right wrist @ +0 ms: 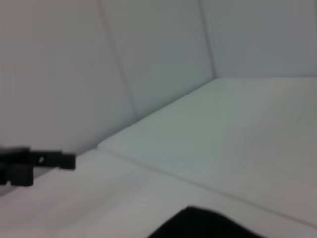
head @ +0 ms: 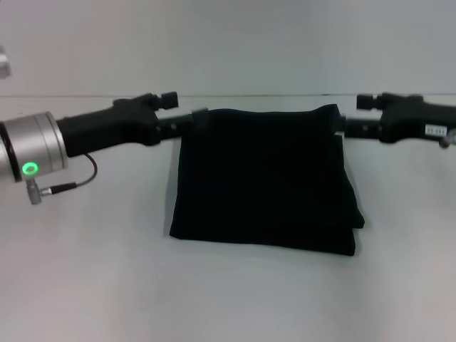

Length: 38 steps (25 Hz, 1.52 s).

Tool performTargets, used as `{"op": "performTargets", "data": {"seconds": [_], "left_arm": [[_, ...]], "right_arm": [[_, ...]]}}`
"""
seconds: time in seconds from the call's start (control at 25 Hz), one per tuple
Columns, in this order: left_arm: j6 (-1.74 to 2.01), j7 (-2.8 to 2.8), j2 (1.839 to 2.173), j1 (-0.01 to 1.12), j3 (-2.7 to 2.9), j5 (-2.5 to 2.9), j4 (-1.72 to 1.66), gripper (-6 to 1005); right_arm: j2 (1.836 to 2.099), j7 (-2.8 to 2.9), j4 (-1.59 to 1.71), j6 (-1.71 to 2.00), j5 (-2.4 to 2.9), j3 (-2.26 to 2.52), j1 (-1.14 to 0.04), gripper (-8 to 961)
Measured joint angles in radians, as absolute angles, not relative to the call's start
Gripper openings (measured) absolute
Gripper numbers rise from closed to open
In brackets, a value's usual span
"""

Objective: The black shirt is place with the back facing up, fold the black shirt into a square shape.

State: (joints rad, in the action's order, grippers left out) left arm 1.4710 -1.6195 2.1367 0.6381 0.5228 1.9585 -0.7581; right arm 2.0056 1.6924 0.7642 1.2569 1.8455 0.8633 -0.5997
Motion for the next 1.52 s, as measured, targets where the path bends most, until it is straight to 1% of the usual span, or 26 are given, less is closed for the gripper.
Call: {"op": "performTargets", "data": {"seconds": [0.24,0.32,0.56,1.24,1.52], "left_arm": [[1.472,-1.476,2.143,0.645,0.588,2.005,-0.732,948],[1.448,-1.462,2.149,0.648,0.629,2.019,-0.731,948],[1.414,-1.454,2.159,0.651,0.692,2.02,-0.731,948],[1.404,-1.459,2.16,0.661,0.709,2.04,-0.722,948],[1.387,-1.492,2.154,0.667,0.702,2.075,-0.723,948]], "right_arm": [[2.016,1.669,0.764,1.238,1.954,0.86,-0.59,913],[2.018,1.673,0.762,1.231,1.978,0.859,-0.597,931],[2.019,1.669,0.759,1.228,1.999,0.864,-0.612,927],[2.015,1.674,0.759,1.213,2.014,0.864,-0.621,927],[2.012,1.686,0.755,1.219,2.036,0.865,-0.638,927]]}}
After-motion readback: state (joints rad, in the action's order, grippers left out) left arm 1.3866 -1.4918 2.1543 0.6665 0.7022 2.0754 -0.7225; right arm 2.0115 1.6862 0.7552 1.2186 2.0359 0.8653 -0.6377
